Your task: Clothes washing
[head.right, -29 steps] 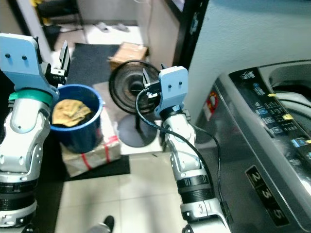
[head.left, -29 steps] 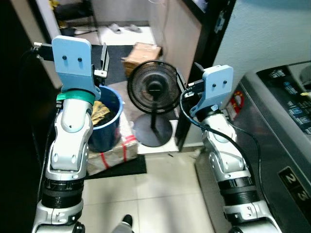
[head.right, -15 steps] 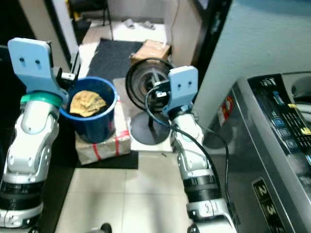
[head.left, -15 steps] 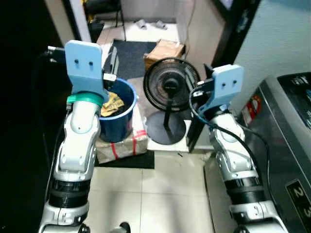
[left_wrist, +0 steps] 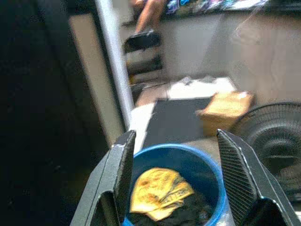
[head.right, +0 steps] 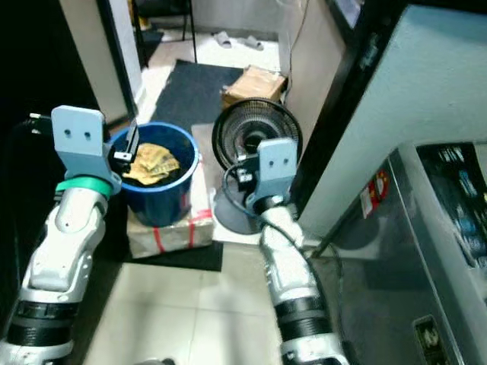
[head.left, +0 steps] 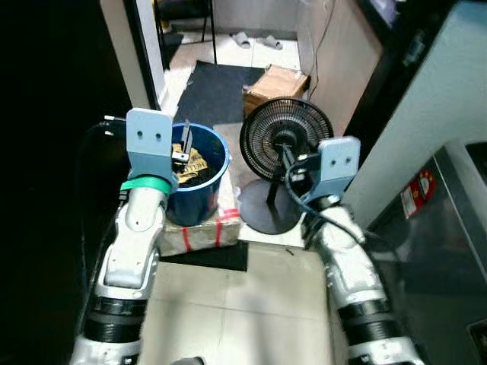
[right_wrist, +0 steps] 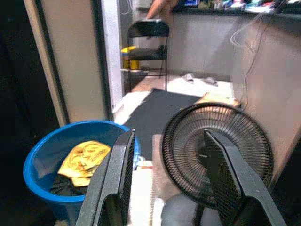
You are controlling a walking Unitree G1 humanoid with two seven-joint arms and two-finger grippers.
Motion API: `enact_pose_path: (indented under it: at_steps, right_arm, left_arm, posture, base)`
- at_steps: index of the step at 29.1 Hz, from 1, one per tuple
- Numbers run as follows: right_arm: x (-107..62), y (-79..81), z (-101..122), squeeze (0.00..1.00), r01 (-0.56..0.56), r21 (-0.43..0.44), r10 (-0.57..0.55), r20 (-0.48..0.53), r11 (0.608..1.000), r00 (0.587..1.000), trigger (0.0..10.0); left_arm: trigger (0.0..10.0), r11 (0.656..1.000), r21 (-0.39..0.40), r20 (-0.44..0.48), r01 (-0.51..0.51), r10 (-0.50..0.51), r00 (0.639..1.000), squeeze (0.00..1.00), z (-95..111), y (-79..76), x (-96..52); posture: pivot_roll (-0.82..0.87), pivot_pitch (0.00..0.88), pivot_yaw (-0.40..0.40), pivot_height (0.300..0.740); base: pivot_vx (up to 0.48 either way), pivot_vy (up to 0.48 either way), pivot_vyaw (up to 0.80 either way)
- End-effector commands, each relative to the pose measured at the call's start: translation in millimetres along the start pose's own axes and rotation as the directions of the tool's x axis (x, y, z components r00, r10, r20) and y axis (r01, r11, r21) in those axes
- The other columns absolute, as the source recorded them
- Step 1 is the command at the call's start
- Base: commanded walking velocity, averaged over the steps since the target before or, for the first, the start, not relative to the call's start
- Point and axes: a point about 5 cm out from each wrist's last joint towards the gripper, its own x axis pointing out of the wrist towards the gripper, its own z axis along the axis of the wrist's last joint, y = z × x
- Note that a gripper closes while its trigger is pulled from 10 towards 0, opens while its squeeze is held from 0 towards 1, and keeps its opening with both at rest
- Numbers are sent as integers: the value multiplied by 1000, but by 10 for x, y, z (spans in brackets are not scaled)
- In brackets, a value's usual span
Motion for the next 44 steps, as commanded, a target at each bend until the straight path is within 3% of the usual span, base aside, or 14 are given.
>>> enact_pose_path:
  at_steps: [1, 7, 21, 44]
  right_arm:
    - [-69, -127, -102, 0, 60, -13, -60, -46, 998, 997, 10000]
    - [-132, -180, -185, 0, 98, -7, -98, -81, 995, 992, 10000]
    - [-90, -164, -111, 0, 84, -29, -85, -38, 996, 996, 10000]
    - [-66, -139, -91, 0, 46, -38, -47, -27, 998, 999, 10000]
  left_arm:
    - [10000, 999, -26, -14, 35, -35, 999, 0, -56, -91, -34]
    - [10000, 997, -74, -55, 20, -24, 998, 0, -143, -67, -44]
    - [10000, 998, -61, -41, 24, -26, 999, 0, -144, -70, -43]
    - [10000, 998, -61, -42, 20, -22, 999, 0, -163, -71, -32]
  posture:
    - [62, 12, 14, 740]
    - [53, 16, 15, 740]
    - [54, 18, 13, 740]
    - [55, 11, 10, 740]
  base:
    - [480, 0, 0]
    - [480, 0, 0]
    - [390, 0, 188]
    - [217, 0, 0]
